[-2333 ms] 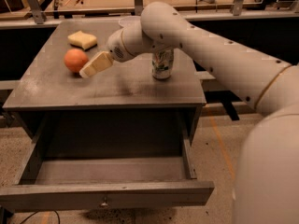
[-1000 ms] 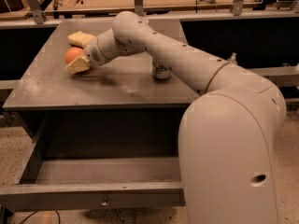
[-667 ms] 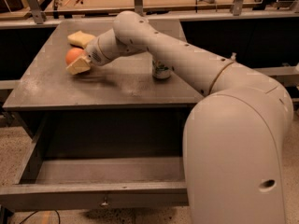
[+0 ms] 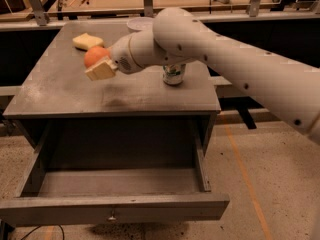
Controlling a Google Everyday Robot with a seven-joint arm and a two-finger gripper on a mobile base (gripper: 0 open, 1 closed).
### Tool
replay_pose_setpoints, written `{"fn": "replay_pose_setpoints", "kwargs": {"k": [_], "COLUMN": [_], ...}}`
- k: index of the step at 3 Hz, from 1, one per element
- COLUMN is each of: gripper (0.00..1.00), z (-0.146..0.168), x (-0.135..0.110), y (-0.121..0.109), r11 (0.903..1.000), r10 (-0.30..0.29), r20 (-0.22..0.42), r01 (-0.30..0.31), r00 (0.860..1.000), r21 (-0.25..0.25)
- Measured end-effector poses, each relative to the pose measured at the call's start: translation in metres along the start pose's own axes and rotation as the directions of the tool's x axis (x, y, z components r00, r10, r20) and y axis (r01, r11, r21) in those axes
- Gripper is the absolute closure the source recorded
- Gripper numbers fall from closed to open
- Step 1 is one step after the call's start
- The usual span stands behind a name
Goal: Place orange into top drawer
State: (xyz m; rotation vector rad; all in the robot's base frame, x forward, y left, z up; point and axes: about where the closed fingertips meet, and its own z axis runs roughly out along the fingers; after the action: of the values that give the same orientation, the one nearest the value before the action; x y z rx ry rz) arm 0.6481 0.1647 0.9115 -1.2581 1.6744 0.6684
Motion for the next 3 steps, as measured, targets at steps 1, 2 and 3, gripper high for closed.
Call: {"fn": "replay_pose_setpoints", "kwargs": {"k": [1, 2, 3], "gripper": [1.0, 1.0, 1.0], "z": [-0.066, -0.092, -0.098], "x": [0.031, 0.057, 0.091], "y": [0.062, 0.1, 0.121], "r11": [0.9959, 0.9871, 0.9739], "r10": [0.09, 0.16, 0.225], "r20": [-0.029, -0.049, -0.082], "r01": [-0.089, -0.16, -0.227], "r00": [0.996, 0.986, 0.971], "r21": [0.015, 0.005, -0.008]}}
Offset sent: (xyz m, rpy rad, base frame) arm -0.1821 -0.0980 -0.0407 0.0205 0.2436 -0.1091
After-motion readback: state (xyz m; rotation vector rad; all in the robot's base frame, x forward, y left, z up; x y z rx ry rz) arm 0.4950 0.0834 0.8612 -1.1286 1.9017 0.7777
